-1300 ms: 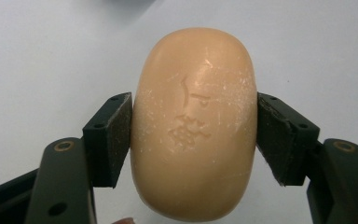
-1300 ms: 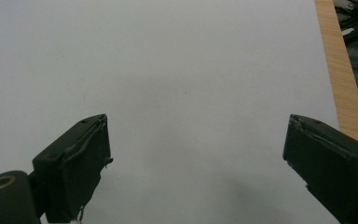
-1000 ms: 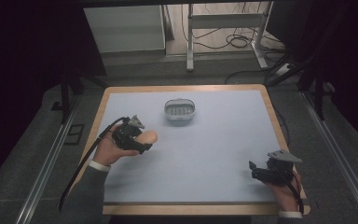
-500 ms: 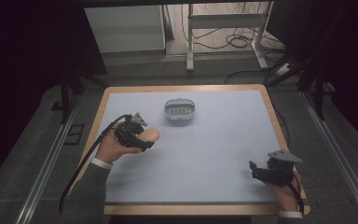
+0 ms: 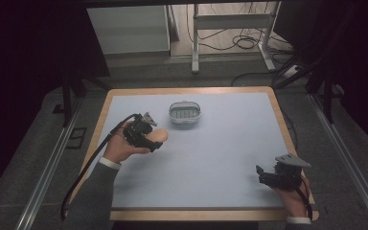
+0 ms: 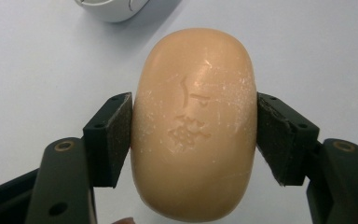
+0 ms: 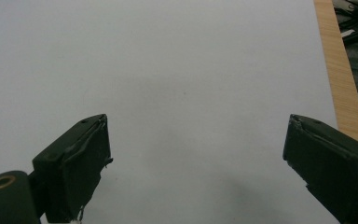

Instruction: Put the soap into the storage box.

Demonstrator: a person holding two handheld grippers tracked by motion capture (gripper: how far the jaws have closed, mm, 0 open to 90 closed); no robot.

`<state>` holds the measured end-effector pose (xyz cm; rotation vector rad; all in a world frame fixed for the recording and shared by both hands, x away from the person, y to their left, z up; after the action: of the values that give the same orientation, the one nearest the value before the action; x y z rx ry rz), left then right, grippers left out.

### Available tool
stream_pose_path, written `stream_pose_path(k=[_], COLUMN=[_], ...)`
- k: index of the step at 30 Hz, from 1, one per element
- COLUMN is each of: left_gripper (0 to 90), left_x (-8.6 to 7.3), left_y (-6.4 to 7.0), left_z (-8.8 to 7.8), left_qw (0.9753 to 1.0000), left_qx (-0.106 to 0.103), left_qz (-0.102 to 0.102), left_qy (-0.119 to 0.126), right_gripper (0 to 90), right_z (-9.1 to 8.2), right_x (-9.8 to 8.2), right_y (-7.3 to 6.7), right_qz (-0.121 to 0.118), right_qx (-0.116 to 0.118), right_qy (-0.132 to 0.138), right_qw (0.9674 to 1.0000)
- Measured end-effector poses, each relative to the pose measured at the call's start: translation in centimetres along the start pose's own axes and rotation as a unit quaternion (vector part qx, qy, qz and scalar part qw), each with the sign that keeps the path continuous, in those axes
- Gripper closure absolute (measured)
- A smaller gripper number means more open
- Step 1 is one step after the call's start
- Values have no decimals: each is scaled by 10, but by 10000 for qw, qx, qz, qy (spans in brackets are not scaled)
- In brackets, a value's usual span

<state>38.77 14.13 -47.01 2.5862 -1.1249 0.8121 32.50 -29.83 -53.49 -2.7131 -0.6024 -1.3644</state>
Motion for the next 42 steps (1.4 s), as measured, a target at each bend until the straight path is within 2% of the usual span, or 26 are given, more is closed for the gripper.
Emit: stream_pose_path(k=[5,28,40,42], left_gripper=[326,327,327,327], left_x=[5,16,23,24], left_y=[-2,-13,-18,-18], left_z=[1,9,13,14], left_qw=[10000,10000,9999,10000], left_qx=[-5,-48,-104,-53], left_qz=[50,-61,-79,-42], left_qy=[-25,-20,-17,-12], right_gripper=[72,72,72,72], right_z=[0,0,1,1], right_x=[0,-1,-1,-1], right_y=[0,2,3,3], right_qz=[8,17,30,29], right_qx=[-10,-48,-58,-57], right_qy=[-7,-38,-50,-46], right_qw=[10000,10000,10000,10000])
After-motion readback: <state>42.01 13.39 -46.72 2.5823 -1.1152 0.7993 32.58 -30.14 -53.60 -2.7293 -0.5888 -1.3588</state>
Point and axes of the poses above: each handheld gripper's, and its own axes: z roughly forward along the jaws, x roughly out of its top, y roughly to its right, the point moved 4 cm from there along z, roughly forward along the jaws, and after that the axes turned 3 degrees about -z, right-handed, at the moved point
